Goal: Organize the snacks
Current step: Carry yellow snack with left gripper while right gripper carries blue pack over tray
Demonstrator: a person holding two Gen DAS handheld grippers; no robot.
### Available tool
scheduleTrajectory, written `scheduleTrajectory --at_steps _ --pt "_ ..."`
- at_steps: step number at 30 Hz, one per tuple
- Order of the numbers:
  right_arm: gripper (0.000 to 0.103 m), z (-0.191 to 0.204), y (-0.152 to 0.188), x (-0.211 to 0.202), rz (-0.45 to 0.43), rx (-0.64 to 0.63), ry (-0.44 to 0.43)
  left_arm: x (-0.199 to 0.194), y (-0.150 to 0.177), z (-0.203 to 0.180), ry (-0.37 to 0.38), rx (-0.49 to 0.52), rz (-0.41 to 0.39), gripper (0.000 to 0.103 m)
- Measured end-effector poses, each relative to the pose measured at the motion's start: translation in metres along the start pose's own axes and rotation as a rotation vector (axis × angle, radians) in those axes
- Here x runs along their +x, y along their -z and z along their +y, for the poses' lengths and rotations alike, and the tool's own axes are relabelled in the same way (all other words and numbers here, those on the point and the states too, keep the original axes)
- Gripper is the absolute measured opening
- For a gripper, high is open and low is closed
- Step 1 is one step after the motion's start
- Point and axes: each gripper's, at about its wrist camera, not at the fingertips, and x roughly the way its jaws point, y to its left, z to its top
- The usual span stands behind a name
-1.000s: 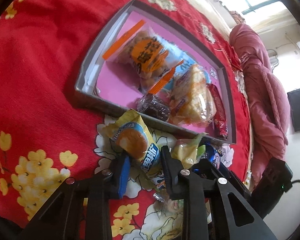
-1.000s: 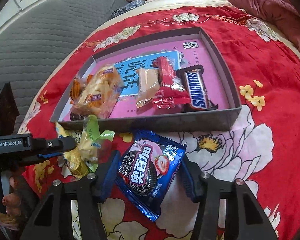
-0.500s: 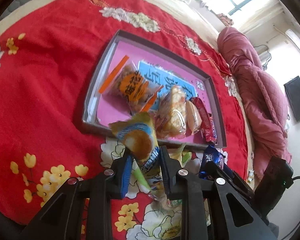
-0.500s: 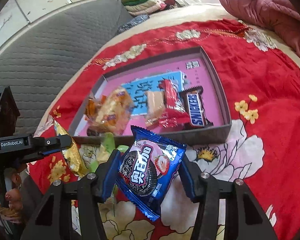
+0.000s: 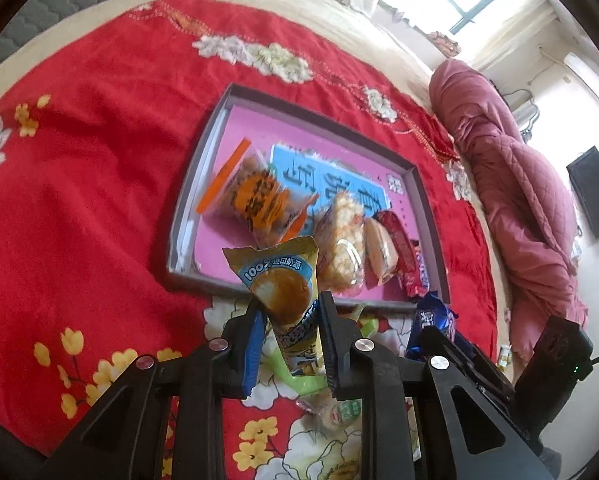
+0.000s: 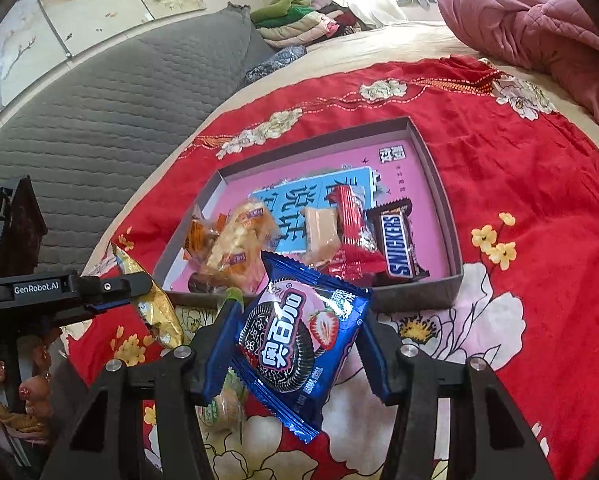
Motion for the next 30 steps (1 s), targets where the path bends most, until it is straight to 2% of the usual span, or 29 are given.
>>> scheduleTrajectory --at_steps 12,30 --pt "0.056 -0.005 -0.015 -0.009 -0.069 -0.008 -0.003 -0.007 -0.017 -0.004 -0.010 -0.002 -0.060 0.026" --pt "0.056 -0.017 -0.029 -0.009 -0.108 0.015 0.005 0.004 -0.038 -0.003 -0.034 -0.029 -0.107 0.026"
